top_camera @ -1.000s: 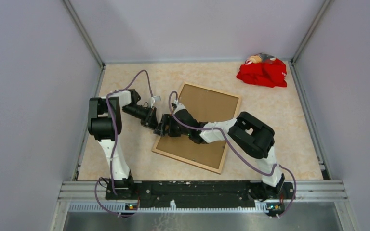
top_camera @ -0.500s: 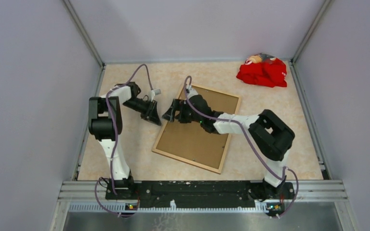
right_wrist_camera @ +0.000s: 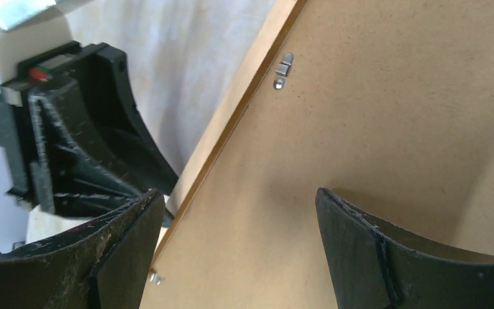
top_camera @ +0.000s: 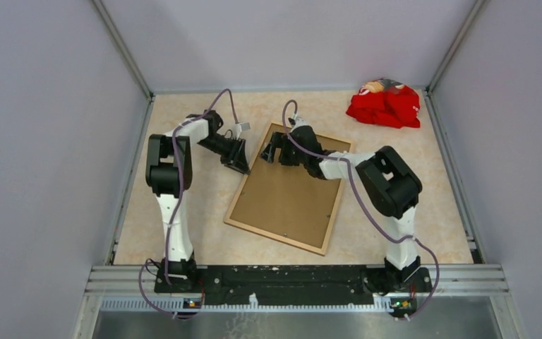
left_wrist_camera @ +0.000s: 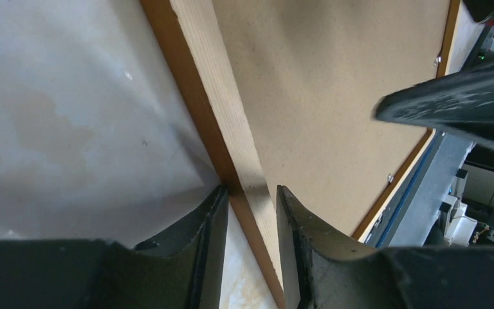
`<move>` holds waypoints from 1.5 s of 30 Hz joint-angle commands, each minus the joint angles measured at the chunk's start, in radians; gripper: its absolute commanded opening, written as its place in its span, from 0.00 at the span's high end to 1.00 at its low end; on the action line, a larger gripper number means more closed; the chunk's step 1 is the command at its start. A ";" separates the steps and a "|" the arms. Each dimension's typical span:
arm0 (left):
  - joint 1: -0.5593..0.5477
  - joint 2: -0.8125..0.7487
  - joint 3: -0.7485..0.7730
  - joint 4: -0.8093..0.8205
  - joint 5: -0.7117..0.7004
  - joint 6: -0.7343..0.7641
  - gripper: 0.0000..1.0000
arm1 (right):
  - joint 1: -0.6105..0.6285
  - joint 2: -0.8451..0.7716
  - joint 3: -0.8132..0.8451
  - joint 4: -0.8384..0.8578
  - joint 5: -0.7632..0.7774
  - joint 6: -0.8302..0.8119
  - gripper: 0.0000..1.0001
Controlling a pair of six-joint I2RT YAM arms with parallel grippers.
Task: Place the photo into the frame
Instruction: Install the photo frame at the center of the board.
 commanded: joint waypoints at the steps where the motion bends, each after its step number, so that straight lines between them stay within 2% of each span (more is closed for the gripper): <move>1: -0.011 0.015 0.051 0.037 -0.005 -0.071 0.61 | -0.014 0.072 0.086 0.044 -0.039 -0.024 0.13; 6: -0.013 0.035 0.052 0.036 -0.004 -0.073 0.74 | -0.031 0.160 0.166 0.059 -0.065 -0.010 0.13; 9: -0.013 0.026 0.021 0.042 0.003 -0.069 0.77 | -0.038 0.203 0.205 0.058 -0.076 -0.005 0.13; 16: -0.014 -0.003 -0.046 0.068 0.015 -0.066 0.80 | -0.049 0.255 0.262 0.058 -0.085 -0.004 0.14; 45: -0.024 0.005 -0.052 0.087 0.000 -0.068 0.84 | -0.052 0.328 0.301 0.102 -0.186 0.055 0.20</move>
